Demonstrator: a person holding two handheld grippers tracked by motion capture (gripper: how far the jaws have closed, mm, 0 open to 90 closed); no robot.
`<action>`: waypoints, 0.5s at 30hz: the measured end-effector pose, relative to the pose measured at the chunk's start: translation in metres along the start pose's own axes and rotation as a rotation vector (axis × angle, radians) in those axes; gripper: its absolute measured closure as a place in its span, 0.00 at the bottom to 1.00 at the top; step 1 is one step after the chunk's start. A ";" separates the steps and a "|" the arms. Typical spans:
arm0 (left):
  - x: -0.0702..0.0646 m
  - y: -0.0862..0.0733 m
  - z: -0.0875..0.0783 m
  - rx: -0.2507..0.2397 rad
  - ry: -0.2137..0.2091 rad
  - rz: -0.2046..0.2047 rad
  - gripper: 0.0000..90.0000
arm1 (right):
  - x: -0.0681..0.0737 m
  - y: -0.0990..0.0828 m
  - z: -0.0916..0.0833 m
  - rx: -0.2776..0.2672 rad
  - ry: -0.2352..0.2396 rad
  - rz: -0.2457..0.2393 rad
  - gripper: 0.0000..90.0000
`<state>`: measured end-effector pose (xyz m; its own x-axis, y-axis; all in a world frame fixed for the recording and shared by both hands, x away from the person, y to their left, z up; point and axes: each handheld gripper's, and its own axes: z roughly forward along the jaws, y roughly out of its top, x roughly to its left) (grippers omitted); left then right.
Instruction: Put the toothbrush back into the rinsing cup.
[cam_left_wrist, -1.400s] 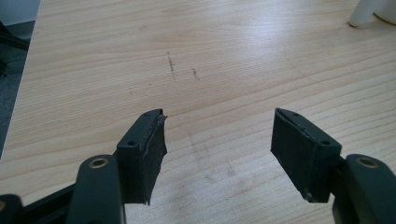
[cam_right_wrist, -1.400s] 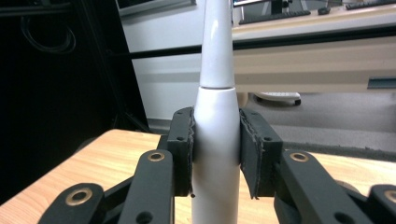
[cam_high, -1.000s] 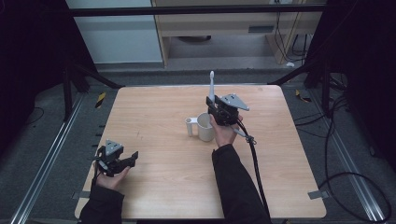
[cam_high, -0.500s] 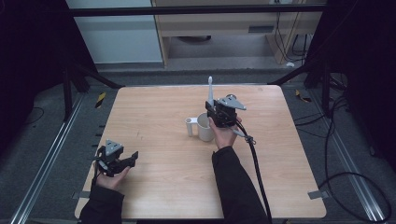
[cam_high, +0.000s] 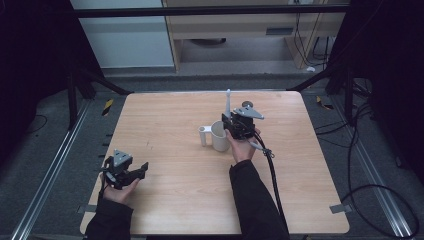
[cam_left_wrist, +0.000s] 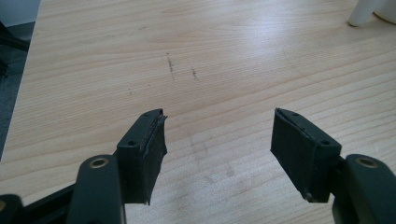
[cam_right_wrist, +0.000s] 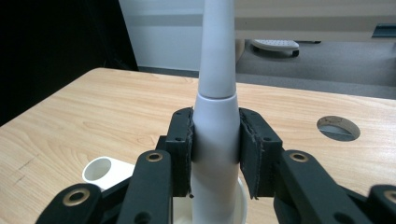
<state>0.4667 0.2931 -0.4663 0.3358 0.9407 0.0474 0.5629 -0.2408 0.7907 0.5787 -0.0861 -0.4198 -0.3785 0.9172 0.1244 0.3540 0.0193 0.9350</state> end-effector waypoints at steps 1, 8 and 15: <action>0.000 0.000 0.000 0.000 0.000 0.000 0.38 | 0.000 0.000 0.000 0.005 0.000 -0.001 0.74; 0.000 0.000 0.000 -0.002 0.000 0.000 0.38 | 0.000 -0.004 0.002 0.053 -0.003 -0.010 0.74; 0.000 0.000 0.000 -0.001 0.000 -0.001 0.38 | 0.000 -0.006 0.001 0.063 0.004 -0.020 0.72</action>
<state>0.4665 0.2928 -0.4662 0.3354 0.9409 0.0471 0.5621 -0.2400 0.7915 0.5774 -0.0861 -0.4262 -0.3891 0.9149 0.1074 0.3991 0.0624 0.9148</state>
